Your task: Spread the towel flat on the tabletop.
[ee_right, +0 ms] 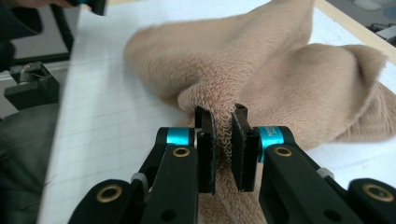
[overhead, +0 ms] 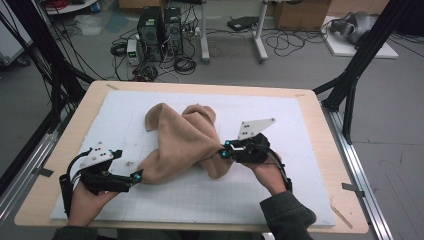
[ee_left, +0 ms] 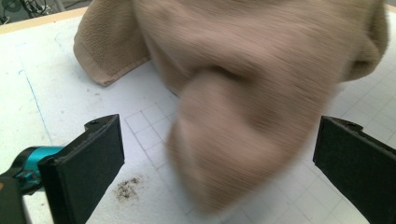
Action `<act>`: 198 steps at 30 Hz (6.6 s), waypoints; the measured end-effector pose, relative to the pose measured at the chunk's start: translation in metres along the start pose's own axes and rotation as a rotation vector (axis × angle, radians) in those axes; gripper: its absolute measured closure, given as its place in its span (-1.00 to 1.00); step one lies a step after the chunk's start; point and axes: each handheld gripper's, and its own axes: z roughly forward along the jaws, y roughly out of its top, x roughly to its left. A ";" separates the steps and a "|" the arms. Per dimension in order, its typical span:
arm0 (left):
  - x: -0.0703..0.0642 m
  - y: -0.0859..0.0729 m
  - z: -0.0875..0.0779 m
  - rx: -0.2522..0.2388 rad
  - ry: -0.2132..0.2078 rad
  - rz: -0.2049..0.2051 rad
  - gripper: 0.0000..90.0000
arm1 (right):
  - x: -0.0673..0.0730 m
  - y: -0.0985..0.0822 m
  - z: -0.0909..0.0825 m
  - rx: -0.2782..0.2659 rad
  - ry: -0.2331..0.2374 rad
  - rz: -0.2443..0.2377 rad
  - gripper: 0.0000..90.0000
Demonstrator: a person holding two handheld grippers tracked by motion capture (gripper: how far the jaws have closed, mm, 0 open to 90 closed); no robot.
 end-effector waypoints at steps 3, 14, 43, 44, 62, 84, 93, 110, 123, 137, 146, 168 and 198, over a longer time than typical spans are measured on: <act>-0.001 0.001 0.002 0.002 -0.003 0.004 -0.95 | 0.010 -0.008 -0.016 0.011 -0.012 -0.010 0.84; -0.007 0.004 0.007 0.011 -0.016 0.017 -0.95 | 0.048 -0.047 -0.020 0.101 0.063 -0.021 0.81; -0.015 0.006 0.087 0.165 -0.145 0.111 -0.09 | -0.017 -0.060 0.043 0.218 0.011 0.144 0.15; -0.016 0.006 0.089 0.176 -0.147 0.118 -0.01 | -0.018 -0.061 0.045 0.219 0.020 0.154 0.19; -0.025 -0.003 0.067 0.167 -0.152 0.174 0.78 | 0.003 -0.063 0.016 0.235 0.035 0.115 0.88; -0.027 -0.009 0.018 0.087 -0.229 0.095 0.24 | 0.041 -0.062 -0.033 0.109 0.040 0.112 0.42; -0.017 0.006 0.051 0.124 -0.217 0.085 0.24 | -0.010 -0.045 0.014 0.165 -0.080 0.134 0.27; -0.030 -0.002 0.073 0.220 -0.217 0.143 0.90 | -0.025 -0.057 0.050 0.301 -0.090 0.132 0.99; -0.028 -0.003 0.063 0.174 -0.244 0.094 0.87 | -0.028 -0.078 -0.022 0.228 -0.189 0.179 0.96; 0.005 0.046 0.100 0.163 -0.129 0.059 0.01 | -0.039 -0.088 0.003 0.252 -0.134 0.234 0.30; 0.010 0.043 0.135 0.264 -0.152 0.087 0.43 | -0.041 -0.089 0.015 0.284 -0.140 0.219 0.47; -0.002 0.033 0.099 0.248 -0.151 0.138 0.48 | -0.019 -0.056 -0.011 0.193 -0.149 0.132 0.83; -0.006 0.036 0.041 0.058 -0.193 0.114 0.90 | -0.006 -0.019 -0.027 0.098 -0.109 0.060 0.84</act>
